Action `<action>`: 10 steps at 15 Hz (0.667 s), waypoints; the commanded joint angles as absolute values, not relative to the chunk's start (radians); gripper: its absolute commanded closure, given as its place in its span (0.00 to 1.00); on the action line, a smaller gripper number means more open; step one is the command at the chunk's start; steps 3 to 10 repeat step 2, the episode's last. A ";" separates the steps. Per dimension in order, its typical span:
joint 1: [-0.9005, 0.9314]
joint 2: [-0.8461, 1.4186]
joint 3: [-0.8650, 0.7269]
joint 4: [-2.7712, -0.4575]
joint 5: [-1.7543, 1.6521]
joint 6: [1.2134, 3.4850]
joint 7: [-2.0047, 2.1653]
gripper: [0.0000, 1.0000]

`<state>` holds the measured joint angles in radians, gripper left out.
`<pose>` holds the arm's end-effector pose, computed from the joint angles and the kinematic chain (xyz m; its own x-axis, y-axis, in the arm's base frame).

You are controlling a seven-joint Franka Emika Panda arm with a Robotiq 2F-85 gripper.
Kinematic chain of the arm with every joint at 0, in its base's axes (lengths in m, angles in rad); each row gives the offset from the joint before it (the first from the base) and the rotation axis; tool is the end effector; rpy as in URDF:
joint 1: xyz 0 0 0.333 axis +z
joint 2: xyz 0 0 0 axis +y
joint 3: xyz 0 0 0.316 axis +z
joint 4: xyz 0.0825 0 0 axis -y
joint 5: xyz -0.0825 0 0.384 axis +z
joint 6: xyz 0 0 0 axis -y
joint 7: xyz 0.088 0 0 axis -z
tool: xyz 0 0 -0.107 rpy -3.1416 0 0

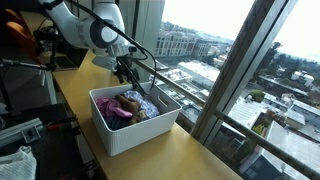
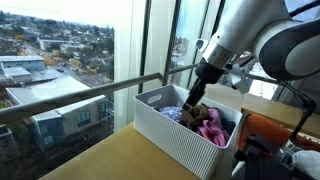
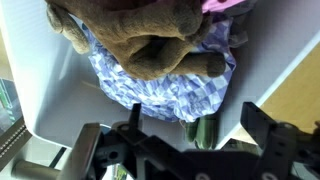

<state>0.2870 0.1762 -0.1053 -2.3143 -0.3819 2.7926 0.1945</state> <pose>0.5360 0.1162 0.2964 0.8942 0.3384 0.2931 0.2923 -0.9372 0.1901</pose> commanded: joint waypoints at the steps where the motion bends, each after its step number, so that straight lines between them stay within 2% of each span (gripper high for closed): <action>1: 0.246 0.175 -0.066 -2.313 -0.394 2.789 0.202 0.00; 10: 0.246 0.175 -0.066 -2.313 -0.394 2.789 0.202 0.00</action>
